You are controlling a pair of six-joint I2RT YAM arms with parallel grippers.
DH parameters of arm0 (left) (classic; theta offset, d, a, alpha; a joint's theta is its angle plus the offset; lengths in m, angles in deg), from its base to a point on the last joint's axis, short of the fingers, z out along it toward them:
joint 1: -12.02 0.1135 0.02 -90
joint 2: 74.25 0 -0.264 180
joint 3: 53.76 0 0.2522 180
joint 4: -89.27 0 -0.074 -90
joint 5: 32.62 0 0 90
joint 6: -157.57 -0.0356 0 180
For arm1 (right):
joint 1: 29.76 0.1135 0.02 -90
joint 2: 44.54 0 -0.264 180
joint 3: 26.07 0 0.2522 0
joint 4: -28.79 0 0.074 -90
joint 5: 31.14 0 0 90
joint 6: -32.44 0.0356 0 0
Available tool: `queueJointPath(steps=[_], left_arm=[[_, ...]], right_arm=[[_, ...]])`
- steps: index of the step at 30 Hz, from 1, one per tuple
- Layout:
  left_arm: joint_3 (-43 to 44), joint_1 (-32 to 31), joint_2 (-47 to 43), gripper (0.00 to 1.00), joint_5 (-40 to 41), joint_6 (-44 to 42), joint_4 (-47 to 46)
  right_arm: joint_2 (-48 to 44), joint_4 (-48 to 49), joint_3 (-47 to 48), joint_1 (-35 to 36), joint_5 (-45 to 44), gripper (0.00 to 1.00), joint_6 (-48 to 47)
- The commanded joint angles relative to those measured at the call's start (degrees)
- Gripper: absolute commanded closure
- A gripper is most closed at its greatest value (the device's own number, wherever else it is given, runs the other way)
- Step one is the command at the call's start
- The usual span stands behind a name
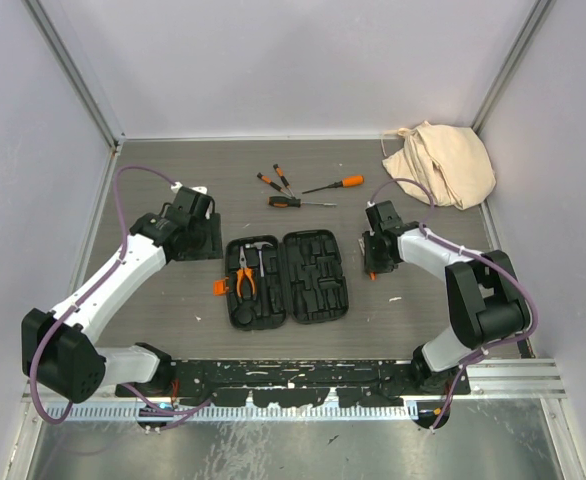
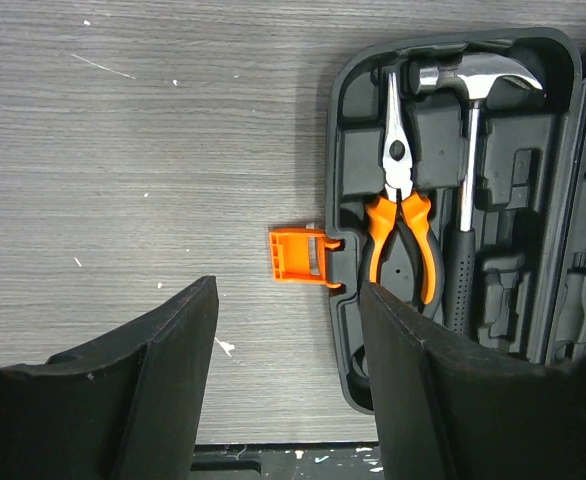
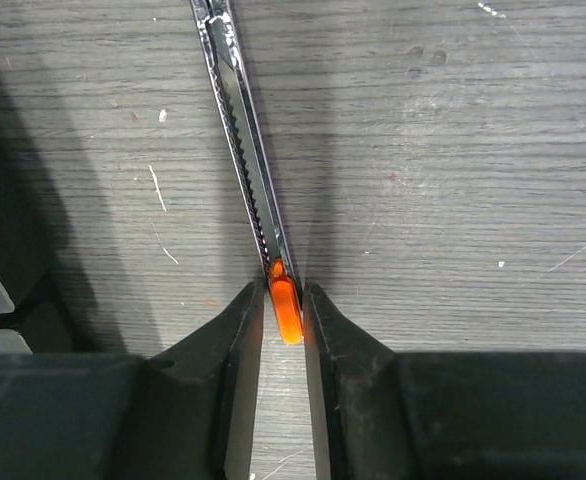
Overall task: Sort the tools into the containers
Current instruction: Pick up the utility knife at the center of the board.
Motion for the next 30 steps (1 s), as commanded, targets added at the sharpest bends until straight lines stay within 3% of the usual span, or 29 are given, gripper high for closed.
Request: queueJointPath(steps=[1, 10, 30], left_arm=[[1.1, 0.2, -0.4, 0.40, -0.5, 0.0, -1.9], [0.9, 0.2, -0.3, 0.40, -0.5, 0.3, -2.2], [1.3, 0.2, -0.3, 0.41, -0.8, 0.4, -2.6]], right_arm=[[1.0, 1.6, -0.5, 0.6, 0.1, 0.74, 0.6], [-3.1, 1.5, -1.4, 0.7, -1.7, 0.93, 1.3], [-12.4, -0.1, 1.0, 2.5, 5.0, 0.94, 5.4]])
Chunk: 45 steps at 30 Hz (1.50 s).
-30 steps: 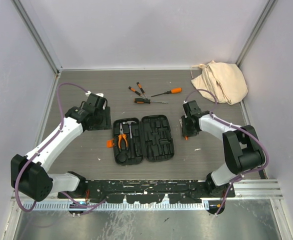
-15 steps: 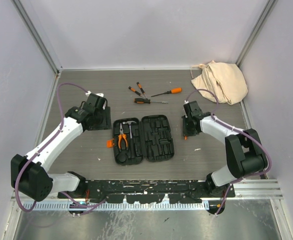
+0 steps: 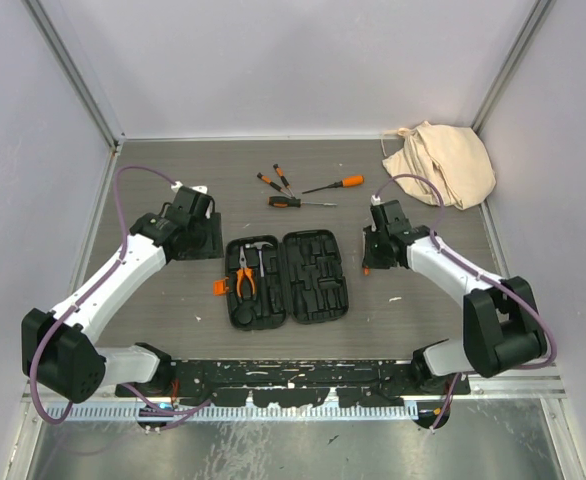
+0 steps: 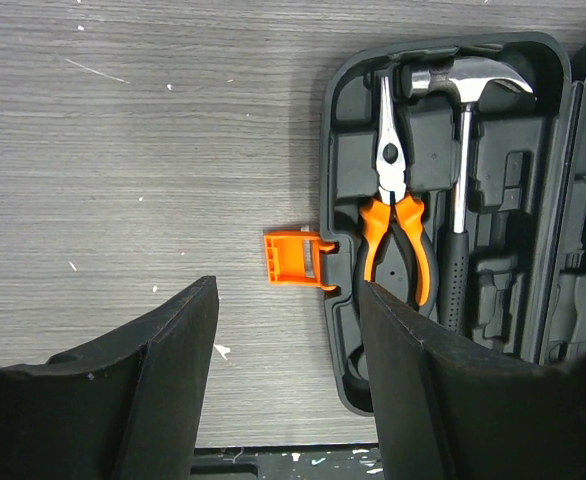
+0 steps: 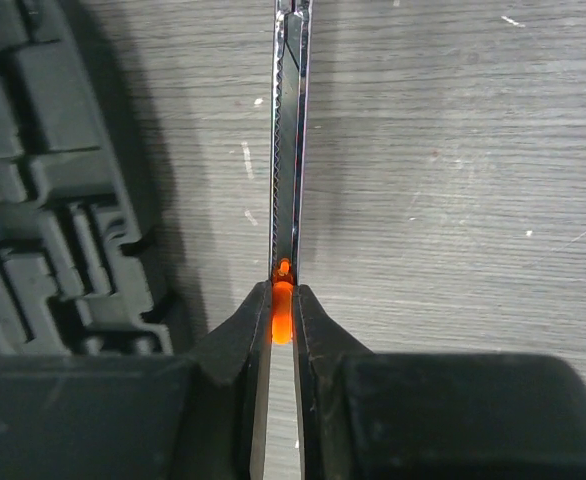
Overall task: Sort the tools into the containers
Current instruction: Pick up the utility knife at the center of the board, then place the utility knife in the storage box.
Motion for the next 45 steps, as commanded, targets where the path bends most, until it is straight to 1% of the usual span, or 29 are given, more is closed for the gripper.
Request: queueJointPath(steps=[1, 6, 12, 16, 18, 22, 26, 35, 45], left_arm=[[1.3, 0.2, -0.3, 0.41, -0.4, 0.4, -2.1], [1.3, 0.2, 1.3, 0.41, -0.6, 0.5, -2.2], [1.0, 0.2, 0.5, 0.40, -0.3, 0.2, -2.0], [0.6, 0.2, 0.5, 0.40, 0.0, 0.1, -2.0], [0.4, 0.2, -1.1, 0.40, 0.0, 0.1, -2.1], [0.3, 0.2, -1.5, 0.40, 0.0, -0.1, -2.2], [0.3, 0.3, -1.9, 0.40, 0.2, -0.1, -2.2], [-0.1, 0.3, -2.6, 0.39, 0.5, 0.0, -2.2], [-0.3, 0.4, -3.0, 0.39, 0.5, 0.0, -2.3]], right_arm=[[-4.6, -0.1, 2.6, 2.9, 2.2, 0.94, 3.3], [-5.3, 0.8, 4.4, 10.8, 1.3, 0.94, 8.0], [-3.9, 6.5, 5.3, 19.8, 1.9, 0.94, 15.8], [-1.5, 10.1, 6.0, 24.3, 2.3, 0.94, 19.4], [0.0, 10.9, 7.0, 26.3, 2.2, 0.93, 20.1], [3.2, 12.0, 9.1, 29.9, 2.4, 0.93, 21.2], [6.7, 12.7, 11.0, 31.9, 2.1, 0.93, 21.4], [9.7, 13.1, 13.2, 33.4, 1.4, 0.92, 23.3], [12.7, 9.5, 14.9, 35.7, -0.8, 0.90, 25.5]])
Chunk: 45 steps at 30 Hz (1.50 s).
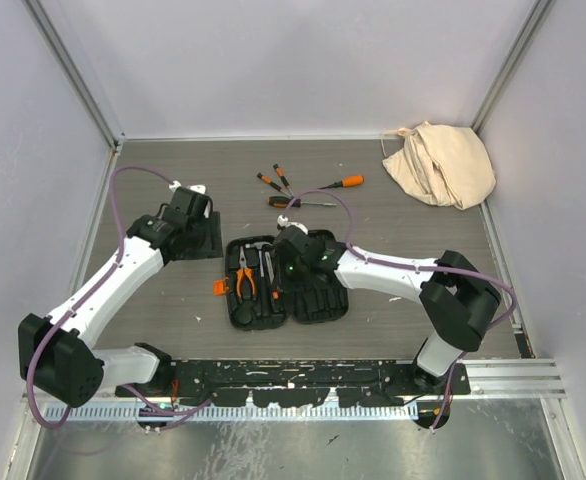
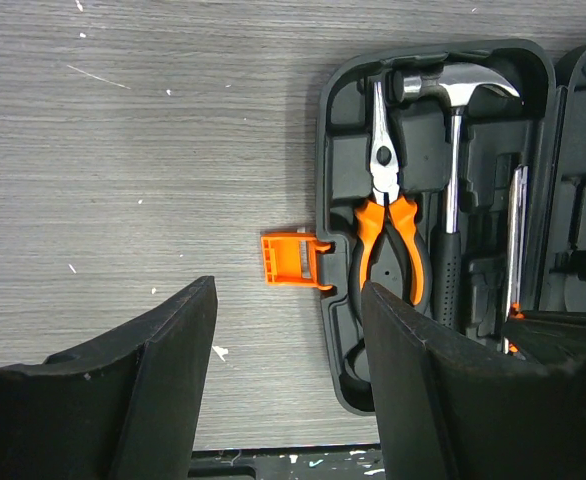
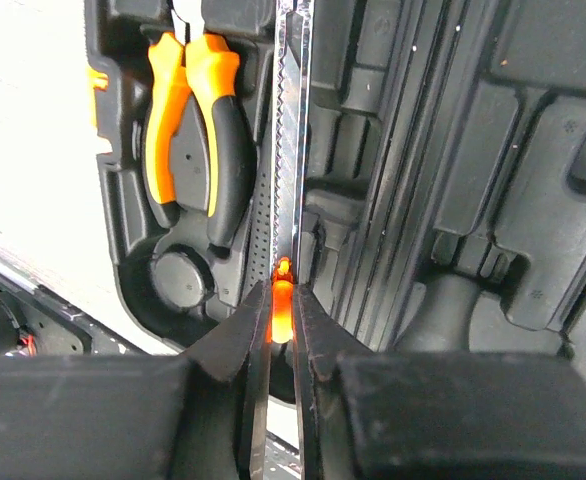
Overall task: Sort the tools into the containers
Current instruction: Place the utility knife in the storage box.
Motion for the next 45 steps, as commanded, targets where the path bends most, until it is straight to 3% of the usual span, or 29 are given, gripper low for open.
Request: queueJointPath(steps=[1, 8, 18, 31, 45], left_arm=[[0.0, 0.3, -1.6, 0.39, 0.7, 0.1, -1.9], [-0.1, 0.3, -1.7, 0.39, 0.7, 0.1, -2.0], [0.1, 0.2, -1.4, 0.39, 0.7, 0.0, -1.8], [2.4, -0.1, -0.1, 0.42, -4.0, 3.0, -3.5], [10.3, -14.2, 16.2, 0.51, -1.1, 11.8, -9.1]], right_arm=[[0.2, -1.2, 2.8, 0.8, -2.6, 0.90, 1.9], [0.4, -3.0, 3.1, 1.2, -4.3, 0.89, 2.4], [0.7, -2.9, 2.8, 1.1, -3.3, 0.69, 2.6], [-9.2, -1.8, -0.3, 0.9, -11.9, 0.69, -1.7], [-18.3, -1.2, -9.9, 0.3, -17.7, 0.71, 3.1]])
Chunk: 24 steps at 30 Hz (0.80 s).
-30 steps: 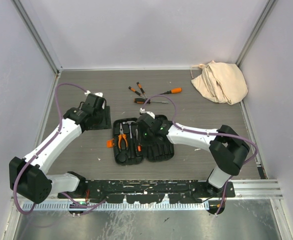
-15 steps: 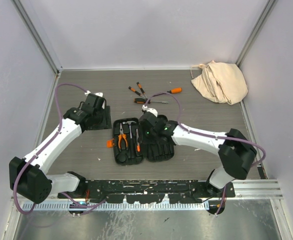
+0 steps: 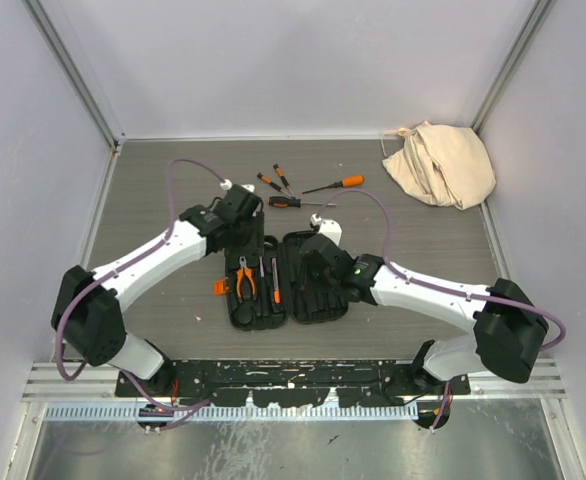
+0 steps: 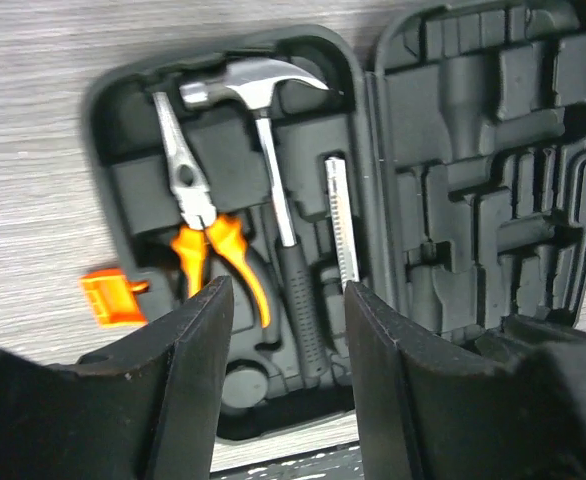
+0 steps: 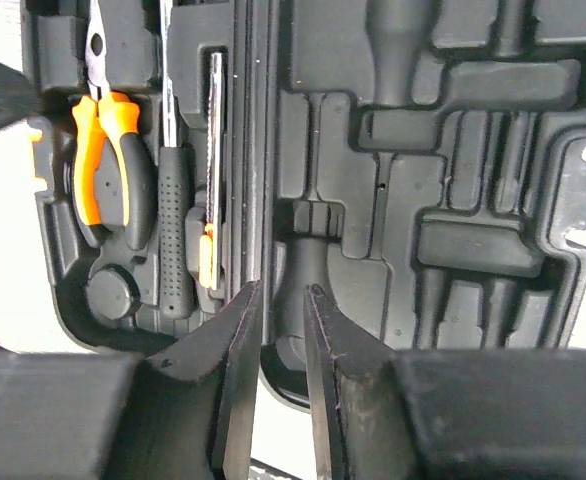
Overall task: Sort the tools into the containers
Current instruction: Place the utility knife in the storage box.
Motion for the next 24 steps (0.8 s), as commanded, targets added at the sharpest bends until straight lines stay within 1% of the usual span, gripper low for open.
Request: queueJointPath(steps=[1, 6, 11, 18, 24], left_arm=[[3.9, -3.3, 4.8, 0.52, 2.0, 4.3, -3.6], [6.1, -6.4, 9.7, 0.58, 4.9, 6.4, -2.3], [4.9, -7.2, 11.7, 0.61, 4.3, 8.1, -3.9], [4.7, -8.0, 13.9, 0.66, 5.1, 8.3, -3.8], [4.5, -8.3, 15.6, 0.68, 4.7, 8.6, -4.6]], right_arm=[[-3.7, 1.9, -1.3, -0.3, -2.5, 0.71, 2.0], [-4.5, 1.9, -2.3, -0.4, -2.5, 0.71, 2.2], [-4.5, 1.9, -2.4, -0.4, -2.4, 0.71, 1.7], [-3.9, 1.9, -2.3, -0.5, -2.1, 0.71, 1.5], [-3.7, 1.9, -2.4, -0.5, -1.9, 0.71, 1.5]])
